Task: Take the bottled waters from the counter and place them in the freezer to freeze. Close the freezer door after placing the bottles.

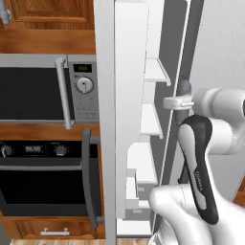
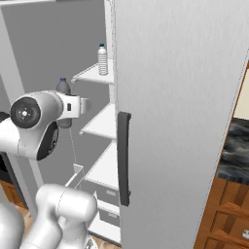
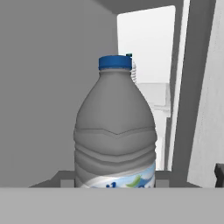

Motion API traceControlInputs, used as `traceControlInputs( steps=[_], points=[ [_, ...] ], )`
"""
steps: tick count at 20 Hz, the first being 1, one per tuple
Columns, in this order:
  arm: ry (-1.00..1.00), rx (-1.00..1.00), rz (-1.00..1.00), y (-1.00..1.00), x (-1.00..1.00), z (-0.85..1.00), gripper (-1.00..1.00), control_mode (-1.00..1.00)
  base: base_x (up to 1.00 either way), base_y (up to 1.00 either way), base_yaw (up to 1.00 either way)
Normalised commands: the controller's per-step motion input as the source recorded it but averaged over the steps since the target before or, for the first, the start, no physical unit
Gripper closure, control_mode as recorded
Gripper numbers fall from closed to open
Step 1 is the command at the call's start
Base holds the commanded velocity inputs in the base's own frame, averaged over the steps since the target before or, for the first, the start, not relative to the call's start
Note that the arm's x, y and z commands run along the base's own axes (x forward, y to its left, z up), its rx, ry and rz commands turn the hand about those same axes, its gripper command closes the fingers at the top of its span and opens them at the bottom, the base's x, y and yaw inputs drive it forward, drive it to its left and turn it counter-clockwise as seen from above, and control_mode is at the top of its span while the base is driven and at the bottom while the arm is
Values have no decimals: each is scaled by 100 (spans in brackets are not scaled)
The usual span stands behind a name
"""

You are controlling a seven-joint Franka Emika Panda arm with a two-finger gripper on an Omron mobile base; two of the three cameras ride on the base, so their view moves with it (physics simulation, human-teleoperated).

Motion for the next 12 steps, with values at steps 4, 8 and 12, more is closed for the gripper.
traceControlInputs(
  steps=[4,8,12],
  points=[
    [0,0,-22,0,43,31,100,-100,0,0,0],
    [0,0,-23,0,50,29,100,-100,0,0,0],
    [5,-10,-30,0,62,3,100,-100,0,0,0]
  ],
)
